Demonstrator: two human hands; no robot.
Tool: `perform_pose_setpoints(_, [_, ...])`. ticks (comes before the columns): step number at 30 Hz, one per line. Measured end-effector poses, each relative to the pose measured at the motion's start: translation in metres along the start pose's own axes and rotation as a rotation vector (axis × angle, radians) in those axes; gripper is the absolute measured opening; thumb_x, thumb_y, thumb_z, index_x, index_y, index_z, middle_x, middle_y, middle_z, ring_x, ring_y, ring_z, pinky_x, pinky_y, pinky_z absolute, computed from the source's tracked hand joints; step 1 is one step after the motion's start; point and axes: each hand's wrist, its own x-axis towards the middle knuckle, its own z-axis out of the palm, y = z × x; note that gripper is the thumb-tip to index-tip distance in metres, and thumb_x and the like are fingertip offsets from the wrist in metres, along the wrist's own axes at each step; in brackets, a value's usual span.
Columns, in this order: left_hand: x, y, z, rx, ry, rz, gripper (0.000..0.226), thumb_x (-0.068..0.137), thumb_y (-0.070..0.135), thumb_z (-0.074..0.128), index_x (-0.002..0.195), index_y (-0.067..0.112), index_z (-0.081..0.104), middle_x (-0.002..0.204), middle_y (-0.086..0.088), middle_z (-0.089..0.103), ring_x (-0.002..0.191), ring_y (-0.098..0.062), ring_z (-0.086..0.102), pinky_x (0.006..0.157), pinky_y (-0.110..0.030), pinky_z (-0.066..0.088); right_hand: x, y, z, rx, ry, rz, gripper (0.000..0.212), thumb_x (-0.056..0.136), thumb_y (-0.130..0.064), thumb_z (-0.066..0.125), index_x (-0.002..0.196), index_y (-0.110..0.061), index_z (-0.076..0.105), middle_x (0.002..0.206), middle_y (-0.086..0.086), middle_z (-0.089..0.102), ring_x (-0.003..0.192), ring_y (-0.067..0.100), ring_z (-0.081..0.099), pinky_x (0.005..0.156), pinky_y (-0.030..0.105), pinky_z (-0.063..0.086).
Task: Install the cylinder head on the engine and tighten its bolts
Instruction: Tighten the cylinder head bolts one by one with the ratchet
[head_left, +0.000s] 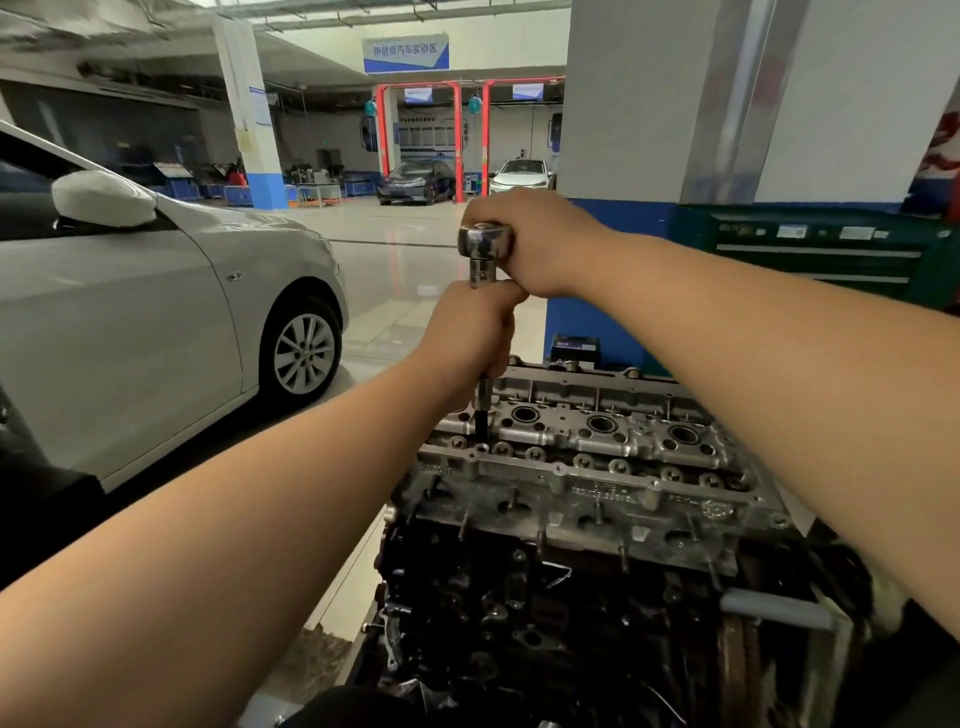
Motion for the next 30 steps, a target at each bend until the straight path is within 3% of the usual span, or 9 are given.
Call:
perform_pose_setpoints(3, [0.003, 0.0, -0.003, -0.032, 0.127, 0.003, 0.021, 0.087, 0.006, 0.053, 0.068, 0.011, 0.047, 0.048, -0.003, 0.036, 0.038, -0.018, 0.03, 0.043, -0.025, 0.028, 0.0, -0.018, -0.005, -0.492, 0.001, 0.155, 0.007, 0.094, -0.017, 0.054, 0.099, -0.02, 0.051, 0.086, 0.003, 0.052, 0.084, 0.027, 0.053, 0.073, 0.04, 0.037])
perform_pose_setpoints(6, [0.004, -0.001, 0.002, 0.044, 0.197, 0.054, 0.005, 0.086, 0.004, 0.055, 0.083, 0.007, 0.058, 0.052, -0.011, 0.046, 0.04, -0.019, 0.041, 0.044, -0.024, 0.039, -0.018, -0.033, -0.009, -0.811, 0.035, 0.179, 0.022, 0.093, -0.019, 0.054, 0.078, -0.014, 0.039, 0.073, 0.003, 0.043, 0.061, 0.023, 0.041, 0.053, 0.034, 0.027])
perform_pose_setpoints(9, [0.005, -0.001, 0.008, 0.045, 0.233, -0.009, 0.011, 0.088, 0.001, 0.05, 0.088, 0.01, 0.057, 0.059, -0.009, 0.042, 0.044, -0.02, 0.035, 0.041, -0.022, 0.032, -0.021, -0.029, -0.007, -0.706, 0.085, 0.139, 0.019, 0.093, -0.014, 0.054, 0.079, -0.016, 0.041, 0.072, 0.002, 0.042, 0.068, 0.025, 0.046, 0.062, 0.037, 0.038])
perform_pose_setpoints(13, [-0.001, -0.002, 0.007, 0.002, 0.179, -0.018, 0.007, 0.093, 0.014, 0.058, 0.088, 0.011, 0.053, 0.053, -0.002, 0.035, 0.039, -0.018, 0.03, 0.041, -0.022, 0.025, -0.004, -0.004, -0.006, -0.282, 0.029, -0.013, 0.017, 0.093, -0.009, 0.051, 0.099, -0.024, 0.051, 0.093, -0.001, 0.054, 0.096, 0.024, 0.047, 0.095, 0.047, 0.039])
perform_pose_setpoints(17, [-0.007, -0.005, 0.01, 0.008, 0.146, 0.042, 0.01, 0.084, 0.016, 0.059, 0.084, 0.012, 0.049, 0.058, -0.008, 0.032, 0.047, -0.02, 0.027, 0.047, -0.028, 0.022, -0.008, 0.0, 0.002, 0.115, 0.019, -0.032, 0.031, 0.093, 0.002, 0.05, 0.113, -0.017, 0.066, 0.108, 0.005, 0.067, 0.105, 0.03, 0.059, 0.087, 0.041, 0.048])
perform_pose_setpoints(21, [-0.002, -0.007, 0.01, -0.044, 0.307, 0.066, 0.013, 0.07, 0.018, 0.055, 0.08, 0.014, 0.047, 0.068, -0.01, 0.035, 0.057, -0.024, 0.027, 0.048, -0.029, 0.022, -0.005, -0.018, -0.005, -0.413, -0.009, 0.116, 0.03, 0.095, -0.017, 0.056, 0.124, -0.02, 0.057, 0.086, -0.001, 0.051, 0.092, 0.027, 0.055, 0.086, 0.043, 0.042])
perform_pose_setpoints(24, [0.002, -0.012, 0.013, -0.006, 0.336, 0.115, 0.01, 0.061, 0.016, 0.051, 0.068, 0.014, 0.043, 0.065, -0.009, 0.032, 0.061, -0.022, 0.023, 0.048, -0.028, 0.019, -0.025, -0.03, -0.009, -0.734, -0.018, 0.169, 0.055, 0.096, -0.025, 0.055, 0.145, -0.004, 0.042, 0.076, 0.002, 0.042, 0.066, 0.023, 0.044, 0.062, 0.037, 0.037])
perform_pose_setpoints(27, [0.004, -0.013, 0.014, 0.013, 0.336, 0.103, 0.026, 0.063, 0.021, 0.052, 0.049, 0.026, 0.031, 0.056, 0.0, 0.027, 0.06, -0.021, 0.021, 0.057, -0.039, 0.016, -0.035, -0.029, -0.005, -0.737, 0.074, 0.11, 0.044, 0.096, -0.018, 0.056, 0.138, -0.006, 0.049, 0.071, 0.004, 0.04, 0.058, 0.023, 0.037, 0.053, 0.034, 0.032])
perform_pose_setpoints(30, [0.0, -0.013, 0.015, -0.04, 0.321, 0.047, 0.035, 0.072, 0.029, 0.056, 0.048, 0.026, 0.031, 0.06, -0.001, 0.026, 0.064, -0.026, 0.024, 0.062, -0.046, 0.019, -0.019, -0.008, -0.004, -0.496, 0.1, 0.031, 0.038, 0.098, -0.018, 0.057, 0.136, -0.019, 0.05, 0.079, -0.001, 0.045, 0.074, 0.026, 0.048, 0.068, 0.037, 0.039])
